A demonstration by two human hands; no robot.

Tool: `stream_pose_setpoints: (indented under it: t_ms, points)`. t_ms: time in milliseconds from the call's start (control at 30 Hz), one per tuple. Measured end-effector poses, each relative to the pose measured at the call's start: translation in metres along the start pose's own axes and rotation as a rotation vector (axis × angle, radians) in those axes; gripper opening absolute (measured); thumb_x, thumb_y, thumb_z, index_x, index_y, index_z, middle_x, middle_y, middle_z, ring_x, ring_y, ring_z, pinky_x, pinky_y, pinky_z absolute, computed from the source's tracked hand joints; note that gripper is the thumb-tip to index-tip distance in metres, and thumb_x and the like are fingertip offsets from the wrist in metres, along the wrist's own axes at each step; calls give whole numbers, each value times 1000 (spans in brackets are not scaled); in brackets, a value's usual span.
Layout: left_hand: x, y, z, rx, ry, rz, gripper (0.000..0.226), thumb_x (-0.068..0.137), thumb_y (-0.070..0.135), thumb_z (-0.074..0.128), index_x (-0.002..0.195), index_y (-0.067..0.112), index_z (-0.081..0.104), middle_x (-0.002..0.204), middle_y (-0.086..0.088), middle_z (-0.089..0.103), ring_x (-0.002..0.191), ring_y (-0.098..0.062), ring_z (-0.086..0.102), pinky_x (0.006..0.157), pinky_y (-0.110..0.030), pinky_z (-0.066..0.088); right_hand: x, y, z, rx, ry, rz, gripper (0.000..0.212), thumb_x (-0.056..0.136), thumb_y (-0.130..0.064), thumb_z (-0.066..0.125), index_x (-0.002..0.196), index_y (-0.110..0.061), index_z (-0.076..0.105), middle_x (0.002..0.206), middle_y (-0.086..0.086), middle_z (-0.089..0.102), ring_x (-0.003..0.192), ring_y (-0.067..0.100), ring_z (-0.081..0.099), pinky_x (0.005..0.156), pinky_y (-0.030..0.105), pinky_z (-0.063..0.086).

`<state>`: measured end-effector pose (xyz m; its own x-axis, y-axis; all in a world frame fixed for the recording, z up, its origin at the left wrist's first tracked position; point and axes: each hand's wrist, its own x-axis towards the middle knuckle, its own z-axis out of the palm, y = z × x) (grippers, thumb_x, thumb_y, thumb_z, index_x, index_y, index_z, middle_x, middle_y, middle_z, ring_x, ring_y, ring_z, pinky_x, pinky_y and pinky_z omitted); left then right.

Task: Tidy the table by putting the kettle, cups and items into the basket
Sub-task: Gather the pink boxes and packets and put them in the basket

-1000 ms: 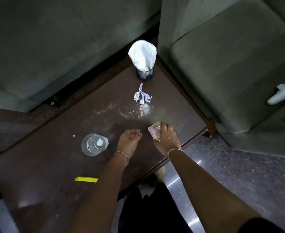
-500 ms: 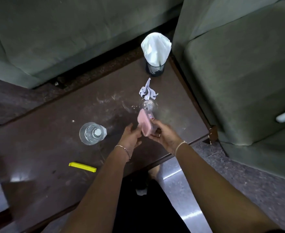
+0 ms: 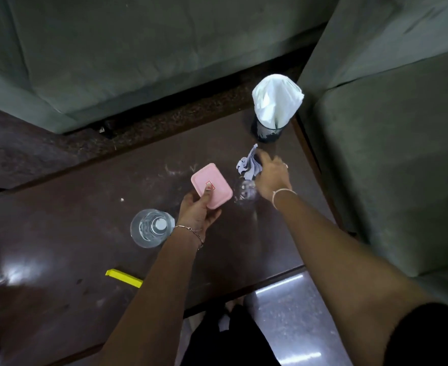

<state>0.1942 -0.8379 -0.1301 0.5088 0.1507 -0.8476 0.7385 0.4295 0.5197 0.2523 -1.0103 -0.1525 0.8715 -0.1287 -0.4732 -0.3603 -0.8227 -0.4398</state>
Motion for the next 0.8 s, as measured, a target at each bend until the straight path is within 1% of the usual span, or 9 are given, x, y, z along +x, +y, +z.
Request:
stream_pose_setpoints:
  t_ms: [67, 133, 233, 333, 467, 600, 633, 700, 800]
  points:
    - [7, 3, -2, -10, 9, -8, 27, 91, 25, 62, 111, 15, 47, 113, -7, 60, 103, -23, 58, 79, -38, 52, 16, -6, 0, -171, -95, -63, 73, 90, -8, 56, 152, -30, 26, 130, 23, 42, 120, 43, 44, 101, 47, 42]
    - [11, 5, -4, -12, 4, -8, 27, 91, 26, 62, 112, 16, 48, 111, -6, 61, 102, -23, 58, 76, -36, 51, 25, -12, 3, -281, -145, -99, 74, 90, -6, 56, 152, -32, 25, 136, 21, 37, 123, 41, 41, 101, 49, 43]
    - [13, 10, -5, -18, 4, -2, 19, 90, 26, 63, 104, 19, 51, 101, -2, 63, 97, -19, 59, 71, -32, 51, 30, -18, 8, -326, -121, -121, 56, 91, -5, 54, 145, -16, 42, 138, 19, 37, 122, 41, 46, 101, 46, 45]
    - [7, 17, -5, -21, -2, 13, 16, 90, 27, 63, 100, 20, 52, 93, 0, 62, 83, -14, 59, 66, -30, 50, 25, -22, 10, -296, -45, -134, 37, 92, -6, 53, 129, -4, 57, 127, 20, 49, 113, 41, 54, 94, 42, 46]
    - [-11, 27, -8, -26, -35, 48, 24, 91, 27, 62, 111, 18, 52, 83, 1, 61, 65, -9, 55, 59, -23, 43, 4, -33, 0, 19, 100, -30, 31, 91, -8, 52, 118, -8, 68, 117, 17, 64, 107, 35, 60, 88, 33, 46]
    - [-43, 41, -23, -50, -55, 96, 12, 90, 28, 64, 93, 18, 59, 67, 3, 62, 45, -3, 53, 49, -18, 40, -37, -57, -19, 549, 218, 168, 34, 87, -5, 46, 105, -15, 74, 109, 6, 71, 87, 17, 60, 66, 1, 40]
    - [-54, 45, -29, -62, -64, 117, 12, 89, 28, 65, 86, 17, 61, 63, 4, 63, 44, -5, 53, 45, -17, 39, -51, -67, -22, 638, 241, 187, 33, 88, -6, 46, 102, -17, 74, 105, 4, 71, 86, 15, 60, 69, 1, 41]
    - [-80, 54, -44, -77, -71, 141, 16, 88, 28, 66, 79, 17, 61, 60, 4, 64, 45, -7, 52, 41, -17, 39, -80, -86, -28, 803, 262, 204, 26, 89, -9, 50, 96, -16, 74, 93, 3, 72, 86, 20, 64, 80, 22, 51]
    - [-123, 61, -81, -99, -86, 148, 14, 87, 27, 67, 83, 17, 58, 67, 2, 63, 49, -6, 53, 46, -19, 41, -134, -116, -28, 992, 217, 176, 10, 91, -17, 62, 90, -10, 70, 83, 12, 68, 78, 28, 63, 75, 43, 54]
